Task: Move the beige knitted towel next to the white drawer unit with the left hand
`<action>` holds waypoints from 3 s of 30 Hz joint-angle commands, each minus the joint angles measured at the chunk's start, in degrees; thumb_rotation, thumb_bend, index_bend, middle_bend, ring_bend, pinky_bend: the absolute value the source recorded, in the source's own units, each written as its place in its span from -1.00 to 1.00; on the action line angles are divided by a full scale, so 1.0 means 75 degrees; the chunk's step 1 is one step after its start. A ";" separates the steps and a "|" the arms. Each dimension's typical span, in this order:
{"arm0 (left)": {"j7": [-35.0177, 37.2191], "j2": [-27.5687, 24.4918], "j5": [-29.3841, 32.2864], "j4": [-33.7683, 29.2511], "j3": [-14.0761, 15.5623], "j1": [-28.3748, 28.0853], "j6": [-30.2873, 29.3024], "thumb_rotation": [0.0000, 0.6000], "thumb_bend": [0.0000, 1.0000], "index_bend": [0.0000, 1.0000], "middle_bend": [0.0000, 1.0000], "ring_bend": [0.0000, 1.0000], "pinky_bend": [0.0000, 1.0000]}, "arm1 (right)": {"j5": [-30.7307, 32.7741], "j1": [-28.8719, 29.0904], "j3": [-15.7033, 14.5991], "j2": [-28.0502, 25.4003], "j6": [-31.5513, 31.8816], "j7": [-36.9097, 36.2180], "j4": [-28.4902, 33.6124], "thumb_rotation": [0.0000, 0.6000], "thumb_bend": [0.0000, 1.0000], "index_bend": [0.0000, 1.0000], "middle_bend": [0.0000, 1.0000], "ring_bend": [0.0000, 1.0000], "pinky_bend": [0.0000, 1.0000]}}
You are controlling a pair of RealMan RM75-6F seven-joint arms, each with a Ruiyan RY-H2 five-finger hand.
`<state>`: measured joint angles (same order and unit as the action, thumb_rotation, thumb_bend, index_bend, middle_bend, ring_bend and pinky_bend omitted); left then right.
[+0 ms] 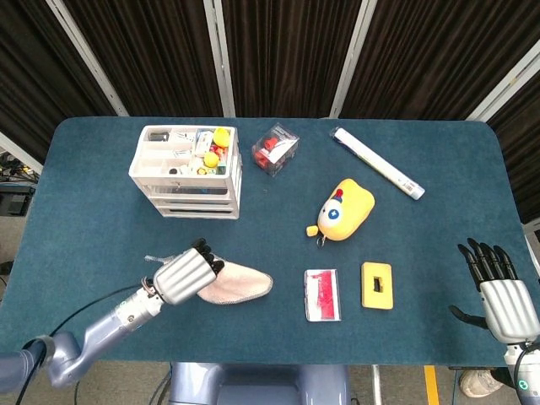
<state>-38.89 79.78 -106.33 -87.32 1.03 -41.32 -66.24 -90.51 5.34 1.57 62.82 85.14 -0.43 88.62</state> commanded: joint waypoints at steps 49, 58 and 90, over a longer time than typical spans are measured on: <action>0.3829 0.0320 -0.2359 0.5238 0.0881 -0.2853 -0.0622 1.00 0.31 0.88 0.43 0.15 -0.03 | 0.0064 -0.0003 0.0039 -0.0009 -0.0017 -0.0136 0.0015 1.00 -0.98 -1.00 -1.00 -1.00 -1.00; 0.4131 0.0655 -0.2157 0.5715 0.0953 -0.2983 -0.0689 1.00 0.31 0.88 0.42 0.15 -0.03 | 0.0091 -0.0003 0.0054 -0.0009 -0.0023 -0.0140 0.0029 1.00 -0.98 -1.00 -1.00 -1.00 -1.00; 0.4327 0.1217 -0.1668 0.6269 0.1219 -0.3248 -0.0652 1.00 0.31 0.88 0.41 0.14 -0.03 | 0.0101 -0.0007 0.0066 -0.0024 -0.0020 -0.0246 0.0040 1.00 -0.98 -1.00 -1.00 -1.00 -1.00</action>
<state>-6.44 88.87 -118.89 -40.36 10.16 -65.63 -71.18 -89.76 5.29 2.07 62.65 85.01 -2.26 88.91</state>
